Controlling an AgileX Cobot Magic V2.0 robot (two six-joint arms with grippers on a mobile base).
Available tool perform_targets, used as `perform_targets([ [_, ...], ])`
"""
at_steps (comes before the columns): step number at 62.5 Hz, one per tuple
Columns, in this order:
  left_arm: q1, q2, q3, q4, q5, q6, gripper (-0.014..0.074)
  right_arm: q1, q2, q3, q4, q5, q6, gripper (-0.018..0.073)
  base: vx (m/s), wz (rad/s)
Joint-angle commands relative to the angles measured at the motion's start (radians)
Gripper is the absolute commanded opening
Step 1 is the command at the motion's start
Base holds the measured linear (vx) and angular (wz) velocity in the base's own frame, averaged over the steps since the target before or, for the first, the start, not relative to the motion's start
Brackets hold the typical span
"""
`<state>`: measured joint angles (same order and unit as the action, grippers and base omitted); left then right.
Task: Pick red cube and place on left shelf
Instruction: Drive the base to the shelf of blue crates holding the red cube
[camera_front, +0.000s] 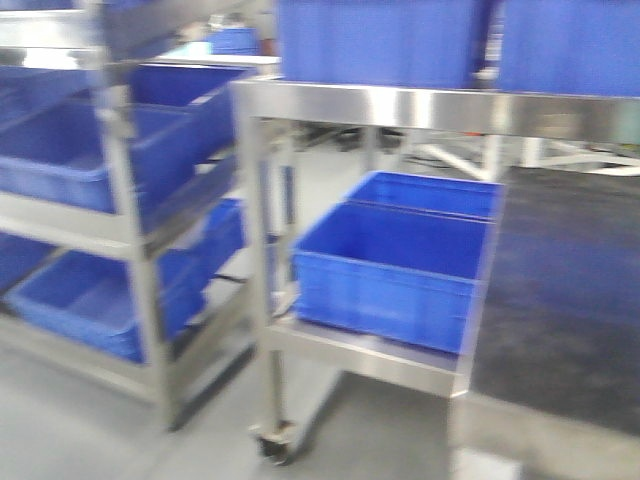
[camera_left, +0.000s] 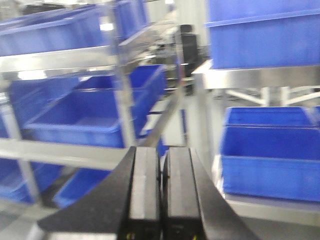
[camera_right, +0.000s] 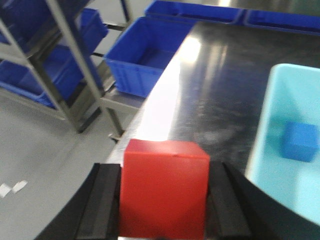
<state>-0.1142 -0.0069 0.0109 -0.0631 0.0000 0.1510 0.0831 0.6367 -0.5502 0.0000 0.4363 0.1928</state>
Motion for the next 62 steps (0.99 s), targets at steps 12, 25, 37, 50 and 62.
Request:
perform_targets([
  [12,-0.006,0.008,0.022,-0.006,-0.084,0.0,0.0106,-0.002,-0.002,-0.03,-0.013,-0.09,-0.004,0.0067,-0.16,0.58],
  [25,-0.006,0.008,0.022,-0.006,-0.084,0.0,0.0106,-0.002,-0.002,-0.03,-0.013,-0.09,-0.004,0.0067,-0.2,0.68],
  [37,-0.006,0.008,0.022,-0.006,-0.084,0.0,0.0106,-0.002,-0.002,-0.03,-0.013,-0.09,-0.004,0.0067,-0.24,0.62],
  [50,-0.006,0.008,0.022,-0.006,-0.084,0.0,0.0106,-0.002,-0.002,-0.03,-0.013,-0.09,-0.004,0.0067,-0.28,0.59],
  [62,-0.006,0.008,0.022,-0.006,-0.084,0.0,0.0106,-0.002,-0.002,-0.03,-0.013,-0.09,-0.004,0.0067,-0.3,0.56],
])
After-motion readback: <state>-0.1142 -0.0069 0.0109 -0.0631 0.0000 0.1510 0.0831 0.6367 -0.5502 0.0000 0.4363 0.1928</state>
